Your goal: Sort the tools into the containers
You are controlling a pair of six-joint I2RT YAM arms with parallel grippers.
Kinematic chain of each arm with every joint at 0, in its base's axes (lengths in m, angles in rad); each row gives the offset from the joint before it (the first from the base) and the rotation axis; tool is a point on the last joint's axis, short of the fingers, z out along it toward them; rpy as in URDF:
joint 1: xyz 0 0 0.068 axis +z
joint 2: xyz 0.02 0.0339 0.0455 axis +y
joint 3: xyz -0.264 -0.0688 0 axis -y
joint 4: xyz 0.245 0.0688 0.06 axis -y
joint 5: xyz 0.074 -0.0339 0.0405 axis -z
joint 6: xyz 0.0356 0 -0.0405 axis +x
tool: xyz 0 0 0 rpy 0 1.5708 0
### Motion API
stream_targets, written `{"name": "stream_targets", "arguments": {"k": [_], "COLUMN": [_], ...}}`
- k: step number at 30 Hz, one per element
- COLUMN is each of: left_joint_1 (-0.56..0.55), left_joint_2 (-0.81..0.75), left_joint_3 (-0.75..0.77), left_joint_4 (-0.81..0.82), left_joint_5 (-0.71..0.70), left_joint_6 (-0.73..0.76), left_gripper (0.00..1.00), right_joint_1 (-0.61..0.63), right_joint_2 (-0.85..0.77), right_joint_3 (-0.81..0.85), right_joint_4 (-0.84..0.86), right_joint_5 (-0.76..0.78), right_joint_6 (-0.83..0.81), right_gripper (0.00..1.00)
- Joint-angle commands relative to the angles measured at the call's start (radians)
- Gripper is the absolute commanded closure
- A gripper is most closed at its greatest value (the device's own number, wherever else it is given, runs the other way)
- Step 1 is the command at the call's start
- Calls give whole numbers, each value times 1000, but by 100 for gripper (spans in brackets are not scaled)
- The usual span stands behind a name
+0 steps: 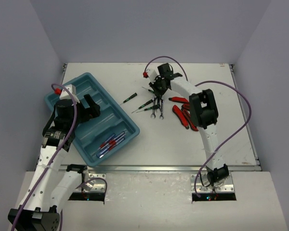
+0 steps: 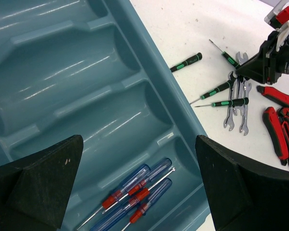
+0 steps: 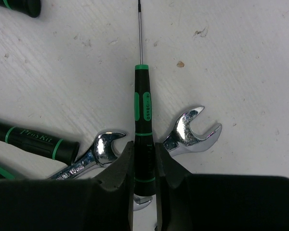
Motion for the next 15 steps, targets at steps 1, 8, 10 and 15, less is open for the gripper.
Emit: {"name": "stream_targets", "arguments": {"k": [1,8,10,15], "left_joint_1": [2,2,2,5], "left_joint_2": [-17,-33,-40,-79], "left_joint_3": [11,15,17,31], "left_joint_4": [53,46,42,23], "left_joint_5": [10,-18,-40,-117], "left_joint_6": [8,8,5,-12], "left_gripper": [0,0,0,0], "right_joint_1": [-4,4,18,88], "right_joint_2": [-117,-305,-371,-469], "right_joint_3": [-62,-159,-190,-277], "right_joint_4": [80,147,165,198], "right_joint_5": [8,-55,-85,-216], "right_joint_6": [7,70,79,23], "right_gripper": [98,100,100,100]}}
